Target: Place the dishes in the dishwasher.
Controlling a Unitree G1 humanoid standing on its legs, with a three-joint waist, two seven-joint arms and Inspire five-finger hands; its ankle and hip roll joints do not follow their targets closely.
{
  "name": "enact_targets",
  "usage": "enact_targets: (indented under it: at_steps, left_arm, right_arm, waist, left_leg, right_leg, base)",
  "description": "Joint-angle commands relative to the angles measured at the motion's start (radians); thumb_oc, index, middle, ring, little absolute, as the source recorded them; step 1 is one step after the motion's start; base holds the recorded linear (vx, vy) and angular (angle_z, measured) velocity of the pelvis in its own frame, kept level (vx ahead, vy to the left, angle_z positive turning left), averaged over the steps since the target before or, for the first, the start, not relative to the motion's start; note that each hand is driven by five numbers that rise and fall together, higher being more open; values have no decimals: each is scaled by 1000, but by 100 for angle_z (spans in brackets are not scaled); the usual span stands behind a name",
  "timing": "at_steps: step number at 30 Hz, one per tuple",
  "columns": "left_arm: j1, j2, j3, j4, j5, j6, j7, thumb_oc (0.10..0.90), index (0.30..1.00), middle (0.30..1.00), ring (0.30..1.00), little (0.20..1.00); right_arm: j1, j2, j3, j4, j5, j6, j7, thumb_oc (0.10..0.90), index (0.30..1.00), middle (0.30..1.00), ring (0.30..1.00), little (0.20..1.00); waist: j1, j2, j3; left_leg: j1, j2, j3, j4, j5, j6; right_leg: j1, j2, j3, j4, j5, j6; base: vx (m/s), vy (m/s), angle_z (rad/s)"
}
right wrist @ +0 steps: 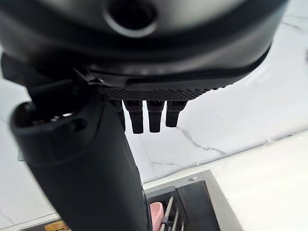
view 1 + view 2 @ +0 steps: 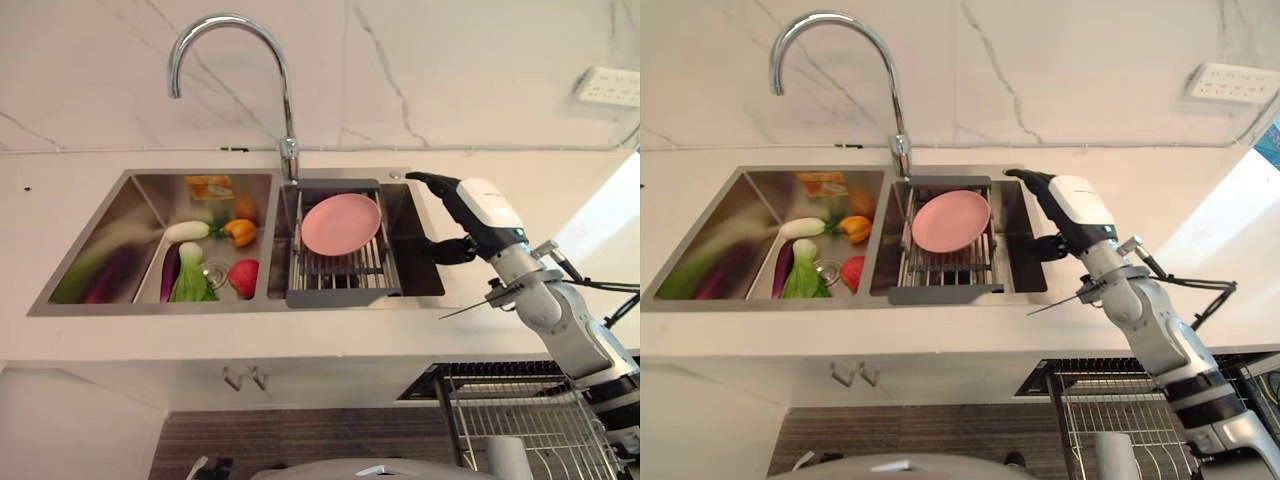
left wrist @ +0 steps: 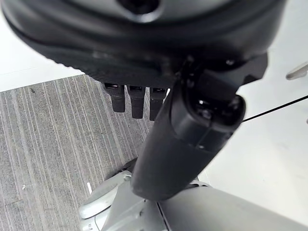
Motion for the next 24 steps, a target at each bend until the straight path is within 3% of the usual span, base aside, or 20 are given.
enact_targets:
  at_steps: [1,15,24]
  left_arm:
    - [-43,-4,-15,79,7,-13,-7,800,900,900,900,900]
    - [-32,1,-34,76,-15,-14,-5,800,900,900,900,900]
    - [-45,6,-88,62,10,-23,0,800,900,900,900,900]
  right_arm:
    - [-161,-47,38,-36,-21,-43,-70,800,900,900,900,900]
    - [-265,-19,205,113,-31,-27,-42,800,900,900,900,900]
    - [-426,-1,358,286,-130,-12,-76,800,900,900,900,900]
  waist:
    - [37,-14,-26]
    - [67,-18,-24]
    - [88,-20,-25]
  left_leg:
    - [-7,-6,-31,5,-54,0]
    - [-11,-12,-46,5,-57,-2]
    - [-13,-13,-56,5,-59,-3]
  right_leg:
    - [56,-41,-18,16,-96,55]
    - [64,-47,-39,16,-99,55]
    - [68,-48,-50,15,-100,55]
  base:
    - [15,7,5]
    - [7,2,4]
    - [7,-1,2]
